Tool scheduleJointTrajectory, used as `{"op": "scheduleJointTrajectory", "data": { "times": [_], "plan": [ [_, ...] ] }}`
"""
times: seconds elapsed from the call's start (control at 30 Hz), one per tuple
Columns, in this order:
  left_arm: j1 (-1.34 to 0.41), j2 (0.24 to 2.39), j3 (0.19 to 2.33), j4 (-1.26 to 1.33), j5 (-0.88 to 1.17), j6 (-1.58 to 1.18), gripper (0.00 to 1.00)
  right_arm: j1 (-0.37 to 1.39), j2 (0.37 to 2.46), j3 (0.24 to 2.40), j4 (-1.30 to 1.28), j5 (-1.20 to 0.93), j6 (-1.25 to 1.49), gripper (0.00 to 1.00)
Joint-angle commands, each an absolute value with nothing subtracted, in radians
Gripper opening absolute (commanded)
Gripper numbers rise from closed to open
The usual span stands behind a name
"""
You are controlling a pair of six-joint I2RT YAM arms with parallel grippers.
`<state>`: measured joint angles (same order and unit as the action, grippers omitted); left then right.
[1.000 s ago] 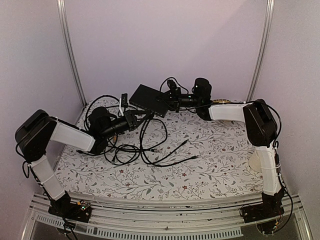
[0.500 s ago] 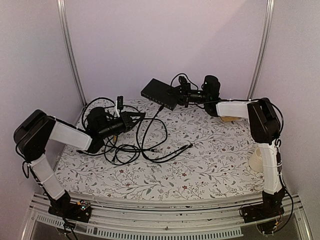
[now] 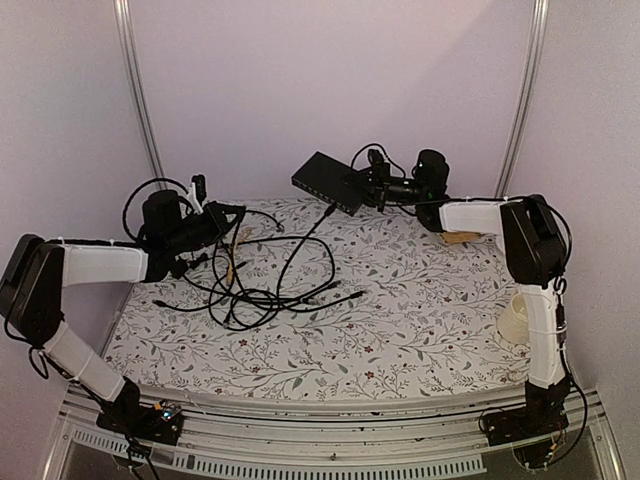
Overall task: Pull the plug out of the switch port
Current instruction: Place the connector at the corner of the board.
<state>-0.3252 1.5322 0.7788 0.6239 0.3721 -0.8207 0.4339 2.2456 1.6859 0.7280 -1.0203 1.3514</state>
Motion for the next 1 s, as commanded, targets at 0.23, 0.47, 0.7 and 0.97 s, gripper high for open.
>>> {"op": "scheduleJointTrajectory", "data": {
  "times": [0.23,0.47,0.7,0.97],
  "plan": [
    [-0.147,1.397,0.737,0.457,0.279,-0.809,0.00,0.370,2.067,1.594,0.829,-1.008,1.337,0.02],
    [-0.064,1.469,0.809,0.346,0.308,-0.805,0.00,0.362,2.027,1.551,0.830,-1.014,1.324,0.02],
    [-0.008,1.587,0.868,0.311,0.356,-0.767,0.10,0.363,2.008,1.532,0.830,-1.025,1.324,0.02],
    [0.050,1.687,0.955,0.249,0.344,-0.729,0.37,0.382,2.003,1.510,0.827,-1.029,1.315,0.02]
  ]
}}
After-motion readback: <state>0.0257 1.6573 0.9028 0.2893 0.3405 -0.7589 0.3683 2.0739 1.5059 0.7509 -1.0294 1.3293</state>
